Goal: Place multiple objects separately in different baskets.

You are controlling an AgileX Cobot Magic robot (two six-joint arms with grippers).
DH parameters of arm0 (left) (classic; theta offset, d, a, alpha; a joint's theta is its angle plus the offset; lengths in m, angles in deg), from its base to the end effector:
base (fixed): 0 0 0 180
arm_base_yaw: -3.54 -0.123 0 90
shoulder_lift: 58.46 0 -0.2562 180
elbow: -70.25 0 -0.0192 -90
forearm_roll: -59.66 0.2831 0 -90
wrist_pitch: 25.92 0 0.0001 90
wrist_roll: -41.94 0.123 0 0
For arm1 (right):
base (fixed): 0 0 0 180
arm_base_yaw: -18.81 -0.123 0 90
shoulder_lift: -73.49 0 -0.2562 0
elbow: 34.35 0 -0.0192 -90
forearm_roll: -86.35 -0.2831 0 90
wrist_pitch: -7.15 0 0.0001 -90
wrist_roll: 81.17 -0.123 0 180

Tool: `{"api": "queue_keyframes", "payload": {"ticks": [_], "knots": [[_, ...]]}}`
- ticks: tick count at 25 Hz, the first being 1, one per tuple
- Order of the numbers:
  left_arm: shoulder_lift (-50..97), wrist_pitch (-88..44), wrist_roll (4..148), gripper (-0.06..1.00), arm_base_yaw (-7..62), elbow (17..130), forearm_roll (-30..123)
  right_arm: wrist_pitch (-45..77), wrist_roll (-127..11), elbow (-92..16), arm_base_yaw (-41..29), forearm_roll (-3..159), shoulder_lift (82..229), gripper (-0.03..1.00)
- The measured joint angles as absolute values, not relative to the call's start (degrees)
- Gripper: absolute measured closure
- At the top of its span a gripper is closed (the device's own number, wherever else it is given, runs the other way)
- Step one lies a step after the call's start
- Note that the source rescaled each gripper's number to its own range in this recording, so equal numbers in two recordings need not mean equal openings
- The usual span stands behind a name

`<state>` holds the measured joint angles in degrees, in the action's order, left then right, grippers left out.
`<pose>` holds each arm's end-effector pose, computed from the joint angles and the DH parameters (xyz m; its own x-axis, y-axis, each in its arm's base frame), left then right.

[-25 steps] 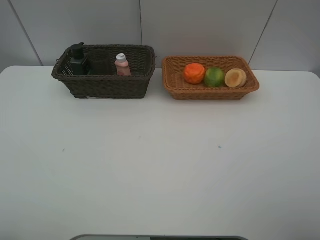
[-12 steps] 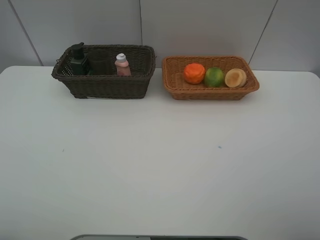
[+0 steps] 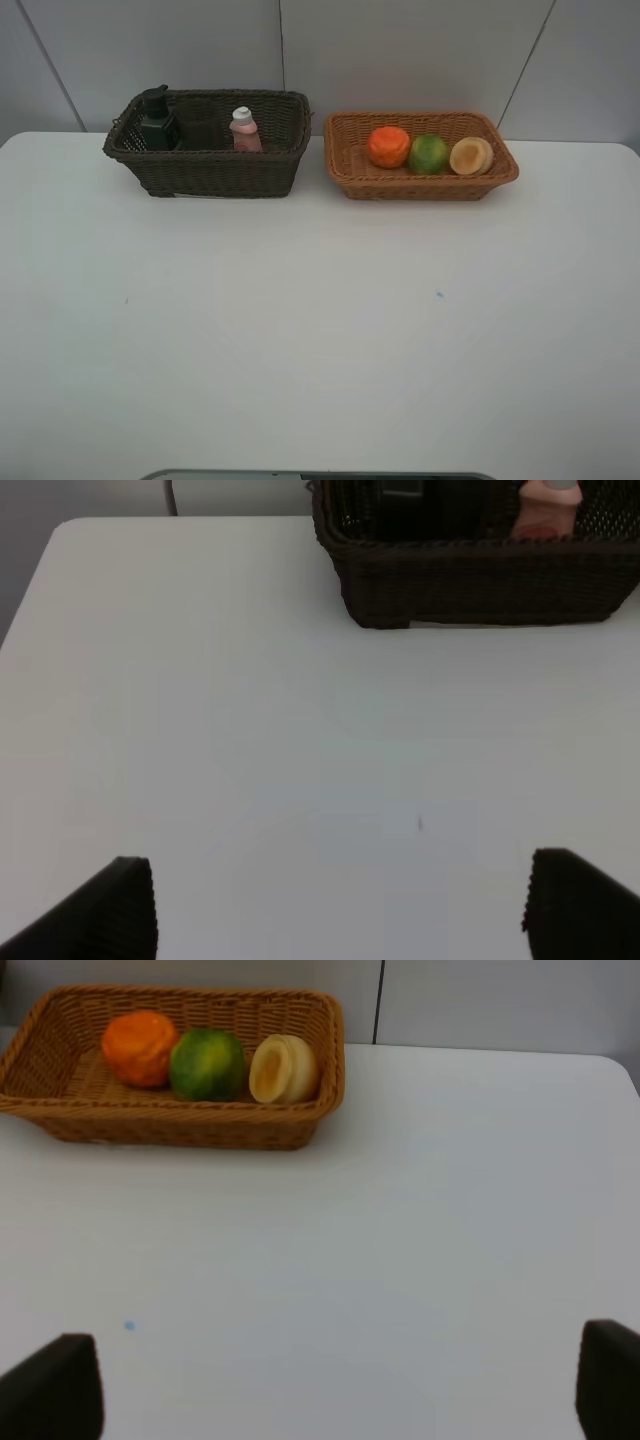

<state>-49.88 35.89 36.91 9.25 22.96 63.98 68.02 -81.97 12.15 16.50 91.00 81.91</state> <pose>0.0794 0.0003 0.2790 -0.4627 -0.0060 -0.8865 0.0167 0.9997 -0.0154 0.0780 -0.0056 0.2856 -0.4339 -0.0431 -0.8999 0.0124 0.9985 -0.0538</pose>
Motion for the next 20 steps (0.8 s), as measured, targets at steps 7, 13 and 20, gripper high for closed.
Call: {"api": "queue_keyframes", "payload": {"ticks": [7,13,20], "knots": [[-50.2,35.3,37.2,0.0,9.2,23.0,64.0,68.0,-82.0,12.2,16.5,91.0,81.9,-0.03],[-50.2,35.3,37.4,0.0,9.2,23.0,64.0,68.0,-82.0,12.2,16.5,91.0,81.9,-0.03],[-50.2,35.3,37.5,0.0,9.2,23.0,64.0,68.0,-82.0,12.2,16.5,91.0,81.9,-0.03]]}}
